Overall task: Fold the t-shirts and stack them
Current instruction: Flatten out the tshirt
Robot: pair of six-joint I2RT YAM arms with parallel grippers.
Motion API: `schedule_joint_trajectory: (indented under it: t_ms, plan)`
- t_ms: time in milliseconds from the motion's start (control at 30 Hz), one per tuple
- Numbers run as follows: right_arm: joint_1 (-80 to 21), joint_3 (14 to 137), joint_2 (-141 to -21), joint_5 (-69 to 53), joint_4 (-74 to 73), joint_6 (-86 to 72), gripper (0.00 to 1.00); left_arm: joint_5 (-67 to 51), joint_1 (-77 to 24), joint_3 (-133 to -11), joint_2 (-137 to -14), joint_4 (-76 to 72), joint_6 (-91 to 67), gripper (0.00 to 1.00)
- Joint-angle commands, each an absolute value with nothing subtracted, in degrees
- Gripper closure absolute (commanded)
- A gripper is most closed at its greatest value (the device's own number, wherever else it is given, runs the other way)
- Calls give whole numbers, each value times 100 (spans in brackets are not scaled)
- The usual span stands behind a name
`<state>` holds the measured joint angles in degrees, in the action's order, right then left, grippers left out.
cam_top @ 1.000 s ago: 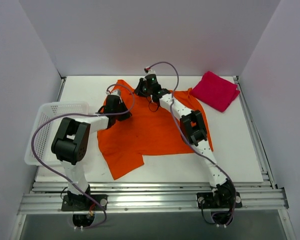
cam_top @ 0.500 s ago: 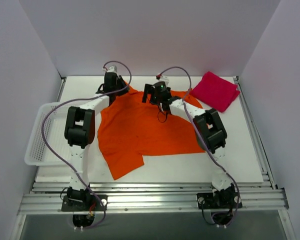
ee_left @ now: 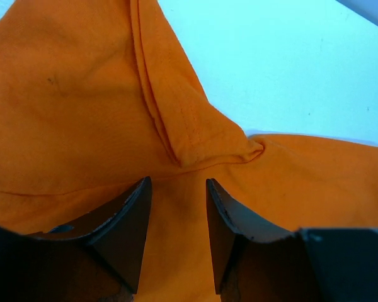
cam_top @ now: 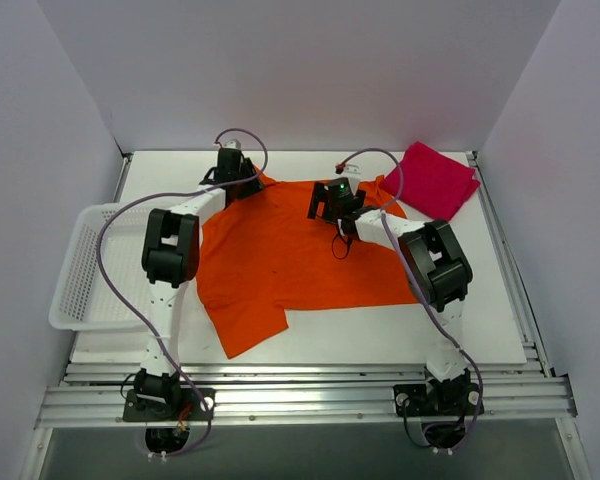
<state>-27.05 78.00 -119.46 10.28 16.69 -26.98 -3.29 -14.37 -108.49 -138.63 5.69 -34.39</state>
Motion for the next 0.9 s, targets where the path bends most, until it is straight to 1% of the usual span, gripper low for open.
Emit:
schedule_joint_trajectory:
  t_ms: [0,333,767,867]
  plan:
    - [-2716,7884,-11672,1038,1925,-2725,9,-211,-1450,-11250,-13913,492,-3507,51]
    - [-2698,8059,-11970,941,1925,-2733,11,-193,-1441,-12023,-14493,712,-3568,52]
    - [-2575,8139,-12296,765,2048,-2777,12,-97,-1415,-12682,-14985,782,-3753,52]
    - [-2566,8182,-12384,721,2057,-2769,12,-62,-1406,-13147,-15231,800,-3797,52]
